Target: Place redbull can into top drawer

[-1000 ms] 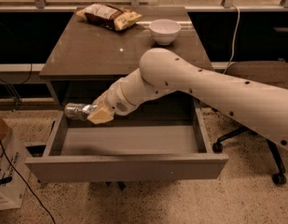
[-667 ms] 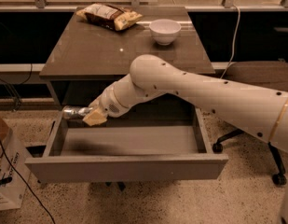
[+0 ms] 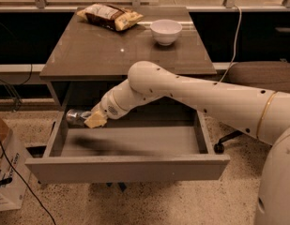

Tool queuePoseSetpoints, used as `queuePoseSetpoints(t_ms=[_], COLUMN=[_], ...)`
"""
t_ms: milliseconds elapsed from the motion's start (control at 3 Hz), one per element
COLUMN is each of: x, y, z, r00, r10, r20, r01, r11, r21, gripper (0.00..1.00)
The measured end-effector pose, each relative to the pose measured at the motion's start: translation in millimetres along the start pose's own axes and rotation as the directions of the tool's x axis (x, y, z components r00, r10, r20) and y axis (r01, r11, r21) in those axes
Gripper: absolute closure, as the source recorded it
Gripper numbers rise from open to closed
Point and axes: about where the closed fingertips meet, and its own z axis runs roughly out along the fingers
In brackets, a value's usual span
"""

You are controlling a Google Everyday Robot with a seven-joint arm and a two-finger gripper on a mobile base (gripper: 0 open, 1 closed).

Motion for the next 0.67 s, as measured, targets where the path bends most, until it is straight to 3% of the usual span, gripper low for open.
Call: queuePoseSetpoints(t_ms=[667], x=[-0.1], y=[2.7], z=[3.0], r00=[1.000], r10=[-0.004], r20=[-0.002], r01=[0.004], r11=[1.0000], r21=[-0.007], gripper=[0.06])
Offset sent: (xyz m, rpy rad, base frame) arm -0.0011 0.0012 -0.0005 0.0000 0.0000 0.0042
